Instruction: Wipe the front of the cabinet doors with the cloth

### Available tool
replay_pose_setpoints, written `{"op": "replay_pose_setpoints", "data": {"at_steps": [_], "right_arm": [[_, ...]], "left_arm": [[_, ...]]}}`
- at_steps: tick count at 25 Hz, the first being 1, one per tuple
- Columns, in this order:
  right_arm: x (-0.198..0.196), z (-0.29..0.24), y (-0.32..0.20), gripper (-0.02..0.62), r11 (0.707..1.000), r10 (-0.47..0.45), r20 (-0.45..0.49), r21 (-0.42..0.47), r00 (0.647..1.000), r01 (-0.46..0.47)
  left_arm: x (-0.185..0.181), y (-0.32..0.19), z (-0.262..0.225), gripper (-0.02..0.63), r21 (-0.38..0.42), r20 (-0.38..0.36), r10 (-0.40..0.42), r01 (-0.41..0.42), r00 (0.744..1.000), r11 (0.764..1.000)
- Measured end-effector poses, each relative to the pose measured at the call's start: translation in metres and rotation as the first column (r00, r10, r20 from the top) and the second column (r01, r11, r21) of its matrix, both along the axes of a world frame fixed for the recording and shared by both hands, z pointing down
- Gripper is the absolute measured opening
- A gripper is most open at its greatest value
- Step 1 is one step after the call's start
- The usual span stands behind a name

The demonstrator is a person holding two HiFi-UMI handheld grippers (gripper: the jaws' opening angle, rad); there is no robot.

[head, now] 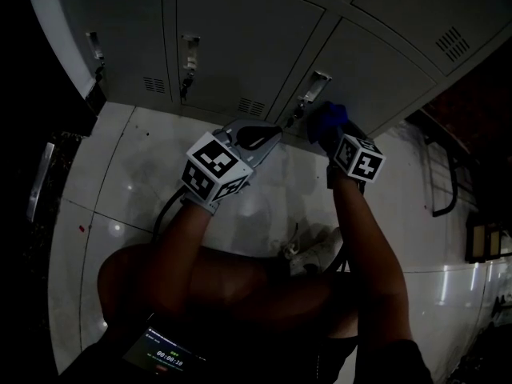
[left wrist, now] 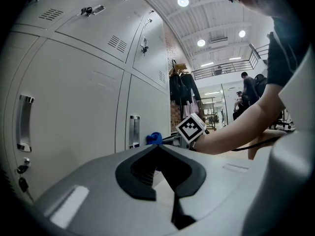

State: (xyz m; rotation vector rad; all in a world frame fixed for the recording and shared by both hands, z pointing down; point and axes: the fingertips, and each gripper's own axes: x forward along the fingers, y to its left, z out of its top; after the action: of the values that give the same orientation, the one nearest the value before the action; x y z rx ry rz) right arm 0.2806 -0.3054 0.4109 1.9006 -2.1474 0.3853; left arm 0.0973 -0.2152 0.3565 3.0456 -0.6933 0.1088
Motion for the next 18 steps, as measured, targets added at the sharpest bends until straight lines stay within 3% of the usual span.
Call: {"op": "replay_pose_setpoints", "data": {"at_steps": [5, 9, 12, 18], "right_arm": [[0.064, 0.003, 0.014, 0.077, 0.992, 0.122, -0.014, -0.01, 0.992, -0.122], [0.109, 0.012, 0.029, 0.077, 0.974, 0.227, 0.064, -0.043, 0.972, -0.224], [0.14, 0.017, 0.035, 0.077, 0.962, 0.272, -0.016, -0.034, 0.962, -0.272], [0.14, 0.019, 0.046, 0.077, 0.956, 0.295, 0.006, -0.011, 0.956, -0.295]], "left_arm": [[0.001, 0.001, 0.001, 0.001, 0.002, 0.004, 0.005, -0.005, 1.0, 1.0], [0.002, 0.001, 0.002, 0.0, 0.002, 0.008, 0.007, -0.007, 1.0, 1.0], [0.003, 0.002, 0.003, 0.0, 0.001, 0.011, 0.008, -0.008, 1.0, 1.0], [0.001, 0.0, 0.002, 0.001, 0.005, 0.009, 0.003, -0.003, 1.0, 1.0]]}}
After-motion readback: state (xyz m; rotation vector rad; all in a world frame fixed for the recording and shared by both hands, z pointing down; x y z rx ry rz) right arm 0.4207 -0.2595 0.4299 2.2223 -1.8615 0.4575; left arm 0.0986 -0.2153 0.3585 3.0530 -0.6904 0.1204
